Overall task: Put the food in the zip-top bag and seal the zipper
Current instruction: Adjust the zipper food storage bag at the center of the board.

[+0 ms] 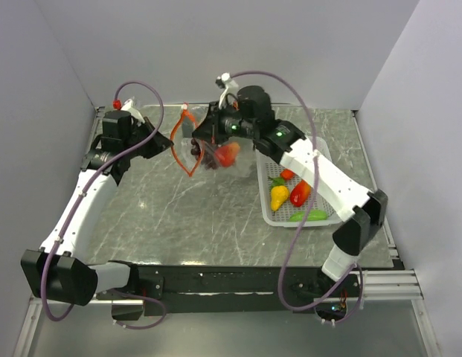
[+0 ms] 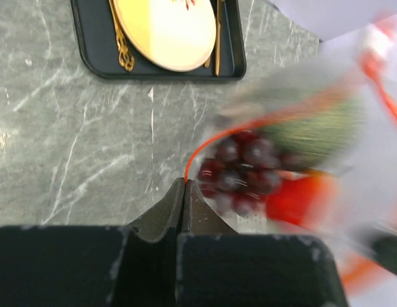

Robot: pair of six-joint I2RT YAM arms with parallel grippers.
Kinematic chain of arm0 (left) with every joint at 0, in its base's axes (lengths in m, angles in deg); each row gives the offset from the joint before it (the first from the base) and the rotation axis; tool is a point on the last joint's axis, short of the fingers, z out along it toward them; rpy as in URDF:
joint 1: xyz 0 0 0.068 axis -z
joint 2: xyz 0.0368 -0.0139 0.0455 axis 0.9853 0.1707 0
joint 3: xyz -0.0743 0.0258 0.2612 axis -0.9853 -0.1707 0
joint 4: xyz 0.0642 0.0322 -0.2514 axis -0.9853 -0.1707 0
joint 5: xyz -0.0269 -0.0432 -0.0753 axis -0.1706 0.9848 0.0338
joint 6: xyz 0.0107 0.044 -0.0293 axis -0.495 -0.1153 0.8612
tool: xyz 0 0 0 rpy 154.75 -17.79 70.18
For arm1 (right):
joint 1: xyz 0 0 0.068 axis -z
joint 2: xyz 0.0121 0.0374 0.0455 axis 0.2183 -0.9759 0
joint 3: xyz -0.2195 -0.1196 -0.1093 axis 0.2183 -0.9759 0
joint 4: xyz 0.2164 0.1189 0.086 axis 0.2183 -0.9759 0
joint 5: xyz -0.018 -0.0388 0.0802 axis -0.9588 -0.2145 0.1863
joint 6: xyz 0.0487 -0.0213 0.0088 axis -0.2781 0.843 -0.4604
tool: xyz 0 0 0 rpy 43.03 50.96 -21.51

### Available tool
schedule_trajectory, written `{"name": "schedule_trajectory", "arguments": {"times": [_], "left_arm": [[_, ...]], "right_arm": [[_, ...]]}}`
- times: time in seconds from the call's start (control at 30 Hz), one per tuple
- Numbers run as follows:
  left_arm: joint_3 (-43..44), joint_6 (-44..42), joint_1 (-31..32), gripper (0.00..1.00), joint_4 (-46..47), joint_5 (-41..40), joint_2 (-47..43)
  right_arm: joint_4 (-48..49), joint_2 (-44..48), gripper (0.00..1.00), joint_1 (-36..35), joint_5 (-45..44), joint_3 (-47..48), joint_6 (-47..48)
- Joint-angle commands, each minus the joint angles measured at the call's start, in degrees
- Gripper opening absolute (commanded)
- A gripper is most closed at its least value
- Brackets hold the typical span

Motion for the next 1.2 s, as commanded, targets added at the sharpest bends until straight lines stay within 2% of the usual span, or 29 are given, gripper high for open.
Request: {"name": "schedule_trajectory", "arguments": {"times": [0.0,0.03,0.07,0.13,0.23,0.27,0.3,0.33,0.37,0.4,0.43,0.47,0.5,0.53,0.57,0.6,0.63,0.67,0.7,0.77,0.83,0.87,0.9,0.93,0.97,1.03,1.07,1.13,1.17], "left_arm": [[0.8,0.1,-0.8,0.01,1.3,1.1,-0.7],[1.5,0.3,-0.9,0.01,0.3,0.9,-0.9],[-0.2,1.0,-0.9,0.01,2.2,1.7,-3.6],[-2.6,1.3,-1.0,0.01,6.5,0.7,-6.0],[2.9,0.4,-2.7,0.01,0.6,3.8,-2.8],[5.2,0.3,-2.7,0.01,-0.5,3.7,-2.9],[4.2,0.6,-2.7,0.01,1.5,2.6,-4.0],[1.8,1.1,-2.7,0.01,4.5,1.9,-5.3],[-1.2,1.8,-3.4,0.01,6.4,2.3,-5.2],[0.8,1.8,-4.4,0.01,3.0,7.2,-3.4],[4.3,0.8,-4.9,0.01,-2.0,8.3,-1.7],[9.3,-0.3,-4.0,0.01,-4.0,8.3,-1.8],[9.6,-0.4,-3.5,0.01,-2.8,7.4,-3.3],[6.5,0.0,-3.2,0.01,-0.2,4.8,-4.8],[4.5,-0.2,-3.5,0.01,1.6,3.5,-6.0],[3.1,-0.4,-3.8,0.01,2.0,3.6,-4.7],[5.5,-0.1,-5.5,0.01,-0.6,9.7,-2.5],[7.1,-0.9,-5.6,0.01,-3.0,11.8,0.4],[7.3,-0.8,-4.2,0.01,-0.8,12.0,-0.3],[2.2,0.5,0.1,0.01,5.3,3.7,-6.0],[-1.1,1.1,-2.6,0.01,6.0,4.4,-5.3],[0.8,1.4,-4.2,0.01,2.6,11.4,-0.1],[2.9,0.5,-5.2,0.01,-0.5,12.8,1.1],[3.8,-0.3,-2.8,0.01,1.4,11.8,-0.1],[3.6,-0.7,-0.8,0.01,3.4,3.1,-5.3],[4.1,-1.0,0.6,0.01,3.8,-1.0,-8.0],[5.3,-2.1,-0.7,0.01,0.5,-0.1,-6.0],[7.2,-2.8,-1.9,0.01,-2.1,4.4,-3.1],[6.5,-2.4,-1.8,0.01,-1.1,5.3,-2.0]], "right_arm": [[-12.5,-6.8,0.00,0.2,-5.7,1.2,0.7],[-11.0,-3.7,0.00,-0.3,-10.0,0.5,1.0],[-8.0,-1.3,0.00,-0.7,-10.9,-4.1,0.7],[-2.0,2.0,0.00,-0.4,-9.0,-8.3,-0.5],[-11.8,-2.9,0.00,0.8,-11.6,-1.8,0.6],[-11.0,-2.3,0.00,0.5,-12.0,-2.2,1.3],[-8.3,-0.8,0.00,-0.2,-12.6,-4.7,1.3],[-0.1,2.5,0.00,-0.6,-13.0,-8.0,0.7],[2.6,2.9,0.00,-0.5,-9.9,-12.4,-1.4],[2.2,2.2,0.00,0.4,-8.1,-11.1,-1.9],[-3.3,0.0,0.00,0.4,-7.5,-8.3,-1.3],[-3.8,0.5,0.00,0.0,-8.7,-5.8,0.1],[-2.2,1.8,0.00,-1.0,-10.4,-7.1,0.4],[4.4,4.8,0.00,-1.0,-10.9,-9.8,-0.3],[6.3,5.3,0.00,-0.6,-10.5,-14.1,-2.4],[5.9,4.3,0.00,0.2,-7.8,-13.4,-2.9],[-2.6,-0.4,0.00,1.3,-6.8,-6.1,-2.6],[-5.8,-1.5,0.00,1.0,-7.9,-3.6,-0.3],[-6.3,-0.9,0.00,0.2,-9.5,-3.5,0.9],[3.1,6.0,0.00,-2.0,-15.0,-12.4,0.9],[6.9,6.5,0.00,-0.7,-11.1,-15.2,-1.8],[2.6,3.7,0.00,1.7,-8.7,-11.7,-2.8],[-3.2,0.9,0.00,2.2,-7.7,-7.2,-2.2],[-4.7,2.1,0.00,1.3,-12.2,-7.3,-1.5],[-1.0,5.4,0.00,-1.7,-14.4,-10.9,0.0],[9.6,11.9,0.01,-1.5,-12.9,-18.9,-1.7],[8.8,11.1,0.01,-0.5,-8.5,-18.1,-3.5],[-0.6,5.0,0.00,1.3,-6.1,-11.7,-3.0],[-2.2,3.8,0.00,1.2,-5.8,-11.0,-2.3]]}}
